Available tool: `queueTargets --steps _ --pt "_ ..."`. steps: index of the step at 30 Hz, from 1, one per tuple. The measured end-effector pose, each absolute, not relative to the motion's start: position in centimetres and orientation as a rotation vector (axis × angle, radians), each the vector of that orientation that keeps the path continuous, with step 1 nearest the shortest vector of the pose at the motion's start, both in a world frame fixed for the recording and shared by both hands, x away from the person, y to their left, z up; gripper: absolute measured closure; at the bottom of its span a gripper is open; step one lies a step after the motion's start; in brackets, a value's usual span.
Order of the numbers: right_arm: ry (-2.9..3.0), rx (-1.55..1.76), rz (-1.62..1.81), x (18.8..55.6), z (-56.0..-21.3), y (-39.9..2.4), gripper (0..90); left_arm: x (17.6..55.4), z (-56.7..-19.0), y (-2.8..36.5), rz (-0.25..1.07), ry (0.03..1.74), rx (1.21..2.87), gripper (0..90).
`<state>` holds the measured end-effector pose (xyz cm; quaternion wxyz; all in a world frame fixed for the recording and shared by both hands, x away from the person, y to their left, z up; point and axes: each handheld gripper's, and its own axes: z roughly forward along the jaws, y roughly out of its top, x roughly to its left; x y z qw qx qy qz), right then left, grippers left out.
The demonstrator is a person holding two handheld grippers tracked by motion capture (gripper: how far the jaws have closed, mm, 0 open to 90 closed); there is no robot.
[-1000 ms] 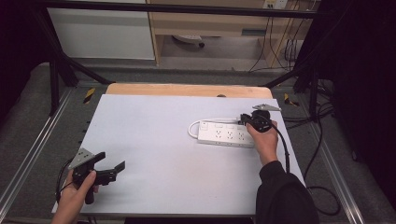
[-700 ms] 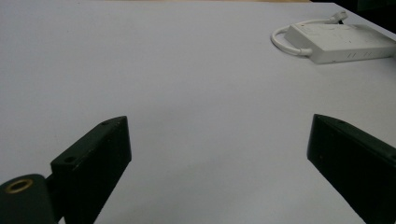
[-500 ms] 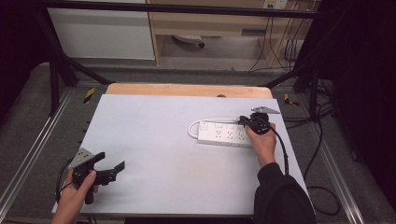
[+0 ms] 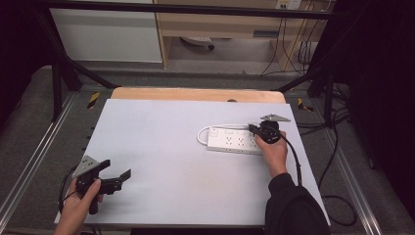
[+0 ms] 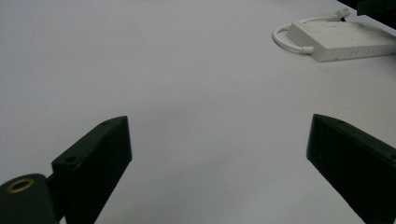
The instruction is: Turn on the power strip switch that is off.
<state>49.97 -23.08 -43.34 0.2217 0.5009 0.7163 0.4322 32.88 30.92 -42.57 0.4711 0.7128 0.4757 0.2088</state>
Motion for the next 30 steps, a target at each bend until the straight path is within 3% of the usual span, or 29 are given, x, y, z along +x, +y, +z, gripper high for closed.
queueTargets --steps 30 --pt "1.947 1.363 1.156 49.2 -44.4 -22.5 90.0 32.9 -42.6 30.9 0.512 1.158 1.761 6.7"
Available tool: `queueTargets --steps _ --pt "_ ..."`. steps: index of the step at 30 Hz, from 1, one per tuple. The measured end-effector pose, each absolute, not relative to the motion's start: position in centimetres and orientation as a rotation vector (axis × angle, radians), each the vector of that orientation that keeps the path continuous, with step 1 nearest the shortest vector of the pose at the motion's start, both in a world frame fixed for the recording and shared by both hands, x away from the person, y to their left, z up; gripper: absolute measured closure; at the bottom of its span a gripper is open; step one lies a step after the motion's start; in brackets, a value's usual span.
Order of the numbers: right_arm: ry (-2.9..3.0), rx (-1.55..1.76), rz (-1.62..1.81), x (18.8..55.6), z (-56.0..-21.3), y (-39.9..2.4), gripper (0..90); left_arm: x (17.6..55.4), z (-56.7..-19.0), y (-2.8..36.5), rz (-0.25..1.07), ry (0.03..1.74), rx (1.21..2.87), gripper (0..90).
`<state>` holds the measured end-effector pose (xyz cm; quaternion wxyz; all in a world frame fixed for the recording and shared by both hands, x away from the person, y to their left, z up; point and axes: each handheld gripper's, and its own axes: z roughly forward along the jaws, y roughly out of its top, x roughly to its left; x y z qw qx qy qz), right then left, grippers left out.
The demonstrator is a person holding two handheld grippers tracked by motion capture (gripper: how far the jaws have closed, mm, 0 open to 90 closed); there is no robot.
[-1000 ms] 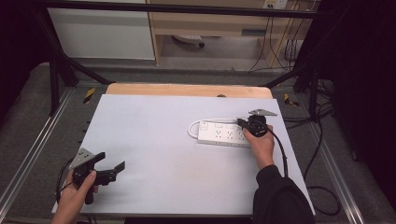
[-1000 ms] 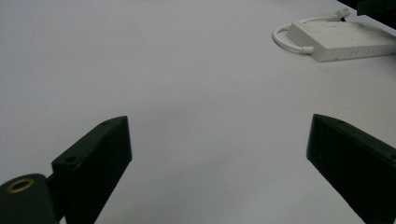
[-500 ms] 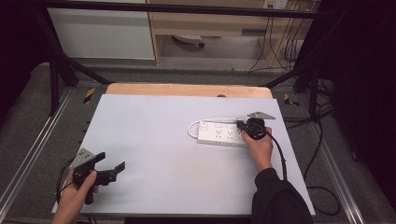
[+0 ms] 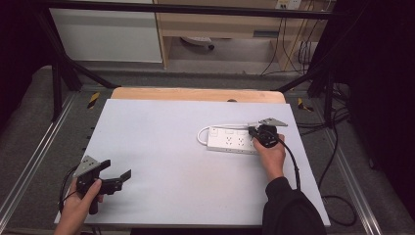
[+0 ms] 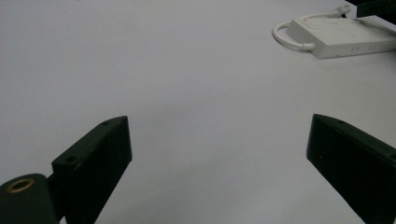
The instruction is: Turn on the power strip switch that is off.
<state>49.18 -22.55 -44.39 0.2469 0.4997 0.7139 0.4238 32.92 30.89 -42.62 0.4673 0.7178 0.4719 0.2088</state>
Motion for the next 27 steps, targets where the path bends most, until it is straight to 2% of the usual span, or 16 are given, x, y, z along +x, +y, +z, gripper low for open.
queueTargets --steps 27 --pt "1.921 1.386 1.196 48.82 -44.85 -22.78 90.0 32.89 -42.62 30.84 0.508 1.157 1.765 6.7"
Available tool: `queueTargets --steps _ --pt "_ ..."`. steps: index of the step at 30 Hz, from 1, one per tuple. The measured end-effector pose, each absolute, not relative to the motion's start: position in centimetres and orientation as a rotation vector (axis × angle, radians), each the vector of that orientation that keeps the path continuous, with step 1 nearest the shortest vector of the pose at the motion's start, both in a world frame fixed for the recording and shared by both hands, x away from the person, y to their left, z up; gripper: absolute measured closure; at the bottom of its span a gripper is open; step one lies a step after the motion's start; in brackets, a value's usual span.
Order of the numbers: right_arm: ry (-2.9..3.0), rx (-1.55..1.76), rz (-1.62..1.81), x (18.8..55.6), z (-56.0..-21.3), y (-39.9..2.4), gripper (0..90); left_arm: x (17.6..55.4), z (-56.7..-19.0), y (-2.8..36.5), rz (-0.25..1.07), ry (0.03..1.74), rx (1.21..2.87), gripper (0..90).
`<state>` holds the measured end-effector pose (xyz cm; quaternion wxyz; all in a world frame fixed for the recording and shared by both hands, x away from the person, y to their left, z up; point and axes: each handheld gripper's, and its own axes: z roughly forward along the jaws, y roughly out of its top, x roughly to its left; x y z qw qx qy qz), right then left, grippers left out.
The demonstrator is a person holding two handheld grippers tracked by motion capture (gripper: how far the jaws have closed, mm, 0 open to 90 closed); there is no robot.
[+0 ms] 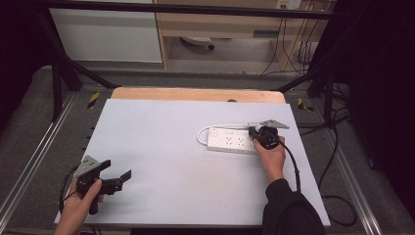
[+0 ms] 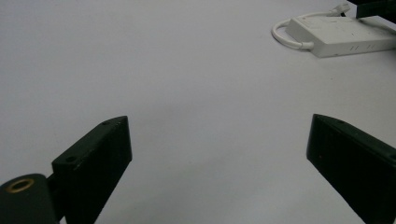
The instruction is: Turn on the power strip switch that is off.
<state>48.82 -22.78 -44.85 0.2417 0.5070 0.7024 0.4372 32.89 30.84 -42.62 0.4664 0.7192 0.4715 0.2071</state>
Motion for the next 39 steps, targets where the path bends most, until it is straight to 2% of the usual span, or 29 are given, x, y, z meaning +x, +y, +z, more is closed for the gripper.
queueTargets --steps 39 --pt "1.931 1.366 1.198 48.74 -45.22 -22.52 90.0 32.90 -42.69 30.80 0.511 1.161 1.770 7.7"
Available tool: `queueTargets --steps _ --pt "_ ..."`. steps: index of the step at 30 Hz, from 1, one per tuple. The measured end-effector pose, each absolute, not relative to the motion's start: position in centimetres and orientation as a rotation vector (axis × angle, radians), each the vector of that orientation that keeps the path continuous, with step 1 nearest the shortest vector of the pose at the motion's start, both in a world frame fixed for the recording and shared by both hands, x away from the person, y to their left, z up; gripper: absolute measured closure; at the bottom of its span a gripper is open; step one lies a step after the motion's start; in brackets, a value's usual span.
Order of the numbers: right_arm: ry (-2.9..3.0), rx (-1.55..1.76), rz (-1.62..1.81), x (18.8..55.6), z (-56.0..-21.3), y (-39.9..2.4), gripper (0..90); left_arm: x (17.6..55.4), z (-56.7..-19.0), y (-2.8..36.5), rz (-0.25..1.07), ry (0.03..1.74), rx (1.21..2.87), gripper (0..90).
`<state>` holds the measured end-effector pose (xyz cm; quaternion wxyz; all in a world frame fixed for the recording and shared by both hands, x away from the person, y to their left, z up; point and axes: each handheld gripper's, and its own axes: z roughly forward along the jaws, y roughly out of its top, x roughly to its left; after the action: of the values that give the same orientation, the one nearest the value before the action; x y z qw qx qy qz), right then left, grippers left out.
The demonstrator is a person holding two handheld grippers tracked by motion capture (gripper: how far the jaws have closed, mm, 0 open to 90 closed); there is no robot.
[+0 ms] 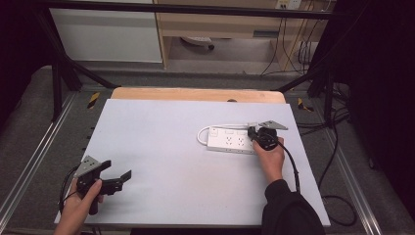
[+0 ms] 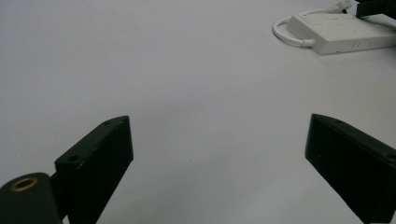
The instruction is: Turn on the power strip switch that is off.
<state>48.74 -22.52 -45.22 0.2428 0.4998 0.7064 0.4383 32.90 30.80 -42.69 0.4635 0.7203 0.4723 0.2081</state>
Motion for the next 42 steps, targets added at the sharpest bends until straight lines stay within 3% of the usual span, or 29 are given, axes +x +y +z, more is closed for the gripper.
queueTargets --steps 33,42 --pt "1.926 1.364 1.167 48.6 -44.2 -23.0 90.0 32.9 -42.6 30.9 0.518 1.162 1.767 7.6" --pt "1.930 1.372 1.182 48.6 -43.9 -23.1 84.6 32.9 -42.7 30.9 0.516 1.163 1.769 7.6"
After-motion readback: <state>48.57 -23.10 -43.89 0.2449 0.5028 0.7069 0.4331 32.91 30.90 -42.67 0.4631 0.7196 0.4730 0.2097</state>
